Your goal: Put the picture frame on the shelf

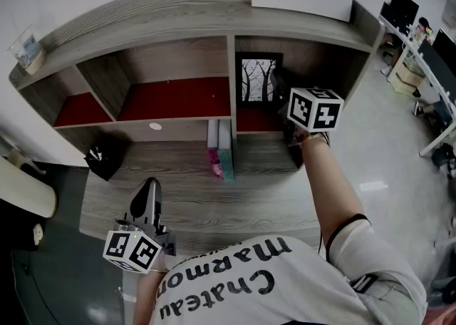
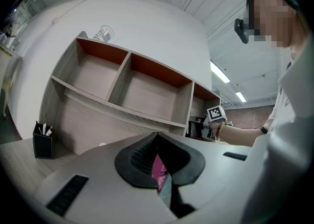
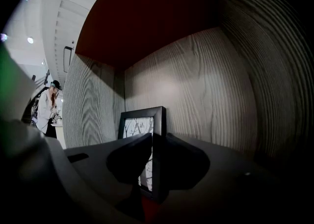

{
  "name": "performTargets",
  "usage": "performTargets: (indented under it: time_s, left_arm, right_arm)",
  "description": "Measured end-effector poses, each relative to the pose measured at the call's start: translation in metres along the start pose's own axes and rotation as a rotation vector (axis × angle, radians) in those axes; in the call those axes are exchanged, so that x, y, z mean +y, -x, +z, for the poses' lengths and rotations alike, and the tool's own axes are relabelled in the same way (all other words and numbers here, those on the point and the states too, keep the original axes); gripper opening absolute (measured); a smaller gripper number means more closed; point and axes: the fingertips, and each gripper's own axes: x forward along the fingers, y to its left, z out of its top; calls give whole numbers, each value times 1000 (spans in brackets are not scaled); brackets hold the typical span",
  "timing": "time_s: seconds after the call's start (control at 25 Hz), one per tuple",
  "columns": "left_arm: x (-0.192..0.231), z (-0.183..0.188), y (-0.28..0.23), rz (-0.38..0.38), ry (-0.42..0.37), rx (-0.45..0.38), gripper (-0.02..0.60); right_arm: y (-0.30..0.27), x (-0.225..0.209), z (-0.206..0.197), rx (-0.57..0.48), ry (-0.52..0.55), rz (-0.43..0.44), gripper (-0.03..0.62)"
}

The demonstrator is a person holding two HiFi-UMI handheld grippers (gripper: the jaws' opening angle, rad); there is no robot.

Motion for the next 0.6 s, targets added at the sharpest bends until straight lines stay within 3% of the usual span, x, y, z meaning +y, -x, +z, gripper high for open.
performTargets:
  time_s: [0.6]
  left_arm:
    - [0, -4, -3, 0, 11, 4, 16]
  right_arm:
    - [0, -1, -1, 2, 23, -11, 103]
